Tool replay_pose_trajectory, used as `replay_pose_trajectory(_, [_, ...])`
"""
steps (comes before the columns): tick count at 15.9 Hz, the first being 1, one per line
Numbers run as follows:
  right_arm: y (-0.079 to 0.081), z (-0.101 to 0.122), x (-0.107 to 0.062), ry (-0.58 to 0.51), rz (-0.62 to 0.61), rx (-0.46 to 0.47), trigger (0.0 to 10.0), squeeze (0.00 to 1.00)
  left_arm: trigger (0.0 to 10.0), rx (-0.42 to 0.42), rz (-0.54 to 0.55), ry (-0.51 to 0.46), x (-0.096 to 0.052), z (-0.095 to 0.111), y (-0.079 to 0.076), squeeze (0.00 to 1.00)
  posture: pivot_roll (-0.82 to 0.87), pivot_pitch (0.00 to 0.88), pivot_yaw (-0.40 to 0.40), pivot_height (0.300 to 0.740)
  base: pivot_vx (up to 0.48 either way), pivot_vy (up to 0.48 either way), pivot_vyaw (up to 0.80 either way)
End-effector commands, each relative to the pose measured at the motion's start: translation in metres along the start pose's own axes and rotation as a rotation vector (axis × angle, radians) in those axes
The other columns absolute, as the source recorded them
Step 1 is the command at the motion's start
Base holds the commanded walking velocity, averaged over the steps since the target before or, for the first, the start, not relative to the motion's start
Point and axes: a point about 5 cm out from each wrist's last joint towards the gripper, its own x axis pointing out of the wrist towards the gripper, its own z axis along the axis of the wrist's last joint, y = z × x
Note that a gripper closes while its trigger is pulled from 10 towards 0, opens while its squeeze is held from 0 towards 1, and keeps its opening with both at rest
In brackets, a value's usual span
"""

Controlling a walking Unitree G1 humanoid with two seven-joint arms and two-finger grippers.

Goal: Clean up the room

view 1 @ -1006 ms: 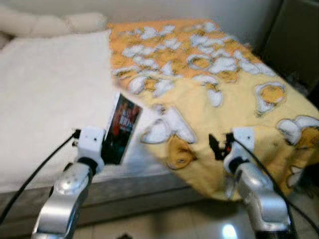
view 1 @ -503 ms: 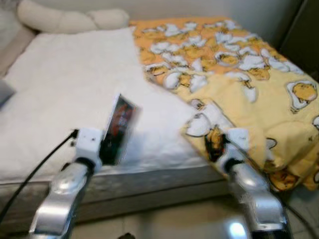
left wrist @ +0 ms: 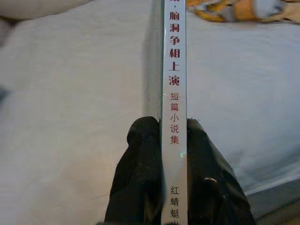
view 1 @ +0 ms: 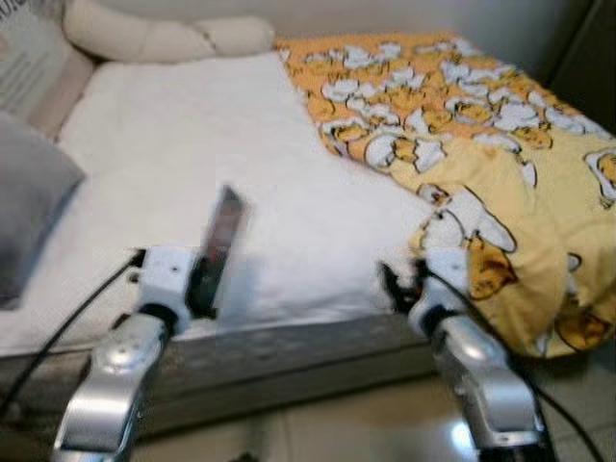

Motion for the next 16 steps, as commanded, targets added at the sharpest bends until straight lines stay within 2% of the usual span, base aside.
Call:
replay_pose_trajectory(1, [-0.0090,0.0028,-0.0017,-0.008,-0.025,-0.014,10.0,0.00,10.0,0.004,-0.022,-0.051,0.0006,0.0110,-0.0054,0.00,0.05,0.000,0.024,0.740,0.000,0.465,0.00])
replay_pose_trajectory(8, [-0.0077,0.0029,-0.0003,-0.008,-0.016,-0.020,10.0,0.00,10.0,-0.004,-0.018,-0.057,0.0024,0.0122,-0.0052,0.00,0.05,0.000,0.026,0.740,0.000,0.460,0.00])
replay_pose_trajectory(14, [-0.0073,0.0040,0.0018,-0.013,-0.012,-0.024,10.0,0.00,10.0,-0.022,0.013,-0.100,0.0055,0.0192,-0.0028,0.00,0.05,0.000,0.031,0.740,0.000,0.000,0.00])
replay_pose_trajectory(16, [-0.0079,0.0053,0.0023,-0.016,-0.013,-0.025,10.0,0.00,10.0,-0.028,0.017,-0.103,0.0059,0.0194,-0.0026,0.00,0.05,0.000,0.031,0.740,0.289,0.000,0.00])
